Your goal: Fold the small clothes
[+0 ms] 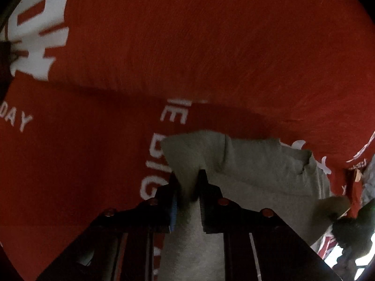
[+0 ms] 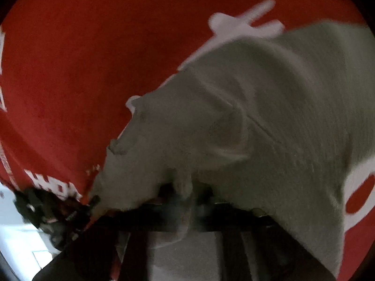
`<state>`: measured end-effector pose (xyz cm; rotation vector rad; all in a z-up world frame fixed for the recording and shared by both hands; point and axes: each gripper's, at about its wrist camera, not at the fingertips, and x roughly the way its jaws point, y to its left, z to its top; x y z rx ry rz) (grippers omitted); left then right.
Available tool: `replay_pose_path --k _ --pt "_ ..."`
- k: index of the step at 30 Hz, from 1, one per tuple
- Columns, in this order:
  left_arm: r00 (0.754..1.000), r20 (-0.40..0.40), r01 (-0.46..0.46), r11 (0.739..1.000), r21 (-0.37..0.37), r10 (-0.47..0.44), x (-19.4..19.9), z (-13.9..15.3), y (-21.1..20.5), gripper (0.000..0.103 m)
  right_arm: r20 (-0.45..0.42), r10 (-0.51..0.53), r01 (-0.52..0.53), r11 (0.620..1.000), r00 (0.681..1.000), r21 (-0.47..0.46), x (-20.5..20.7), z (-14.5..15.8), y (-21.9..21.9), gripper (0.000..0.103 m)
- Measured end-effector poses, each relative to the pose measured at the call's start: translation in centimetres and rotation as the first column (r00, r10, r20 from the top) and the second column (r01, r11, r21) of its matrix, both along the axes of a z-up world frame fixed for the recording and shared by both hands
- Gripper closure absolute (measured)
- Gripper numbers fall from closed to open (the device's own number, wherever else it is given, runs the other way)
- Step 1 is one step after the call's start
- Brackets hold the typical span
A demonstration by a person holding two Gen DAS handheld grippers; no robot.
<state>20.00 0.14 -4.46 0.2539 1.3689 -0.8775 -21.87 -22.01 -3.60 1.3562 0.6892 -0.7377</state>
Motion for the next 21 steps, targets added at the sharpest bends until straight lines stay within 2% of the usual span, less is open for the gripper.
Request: replay_pose_path --k 2,4,8,9,10,11,12,13,14,15,16,17,21 --pt "0.999 0.021 -0.031 0.999 0.012 0.031 1.1 -0.2 0.2 0.090 0.047 0.032 -0.029 0.997 0.998 -0.066 0.4 1.6 -0.1 0.095" --pt "0.995 0.032 -0.093 0.995 0.027 0.092 2.4 -0.7 0.8 0.090 0.012 0.049 -0.047 0.994 0.999 -0.103 0.6 1.3 -0.6 0.095" --pt "0.988 0.071 -0.140 0.988 0.064 0.135 3.2 -0.1 2.6 0.090 -0.128 -0.012 0.012 1.000 0.992 0.000 -1.4 -2.5 -1.1 0.090" --pt "0.989 0.083 -0.126 0.990 0.068 0.120 3.1 0.2 3.1 0.090 -0.103 -0.036 0.036 0.999 0.994 -0.003 -1.8 -2.6 -1.0 0.087" --pt "0.990 0.097 -0.111 0.991 0.074 0.104 2.9 0.5 3.5 0.089 -0.100 -0.068 0.068 0.998 0.993 -0.003 -2.6 -2.2 -0.5 0.079" --pt "0.990 0.111 -0.092 0.992 0.085 0.083 2.6 0.9 4.0 0.089 -0.095 -0.084 0.084 0.996 0.992 0.000 -3.1 -1.7 0.2 0.060" --pt "0.991 0.118 -0.078 0.993 0.094 0.067 2.3 1.2 4.4 0.088 -0.078 -0.085 0.086 0.996 0.993 0.010 -3.3 -1.2 0.9 0.051" --pt "0.991 0.125 -0.068 0.992 0.107 0.054 1.9 1.4 4.8 0.064 -0.044 -0.074 0.076 0.997 0.996 0.030 -3.2 -0.7 1.9 0.051" --pt "0.990 0.135 -0.066 0.991 0.117 0.050 1.5 1.6 5.4 0.023 -0.004 -0.055 0.055 0.997 0.999 0.053 -2.9 -0.3 2.8 0.051" --pt "0.986 0.156 -0.076 0.991 0.113 0.058 1.1 2.0 5.8 0.010 0.037 -0.028 0.025 0.997 0.999 0.079 -2.2 -0.2 4.0 0.051" --pt "0.981 0.181 -0.083 0.992 0.095 0.065 0.6 2.6 6.6 0.006 0.076 0.004 -0.011 0.995 0.997 0.102 -1.2 0.0 5.2 0.051" --pt "0.983 0.176 -0.073 0.993 0.089 0.057 0.3 2.8 7.0 0.006 0.127 0.059 -0.076 0.988 0.990 0.135 0.9 -0.2 7.0 0.051" --pt "0.987 0.149 -0.069 0.992 0.109 0.053 -0.6 2.4 8.4 0.006 0.230 0.194 -0.247 0.941 0.954 0.231 8.9 -1.5 12.0 0.051"
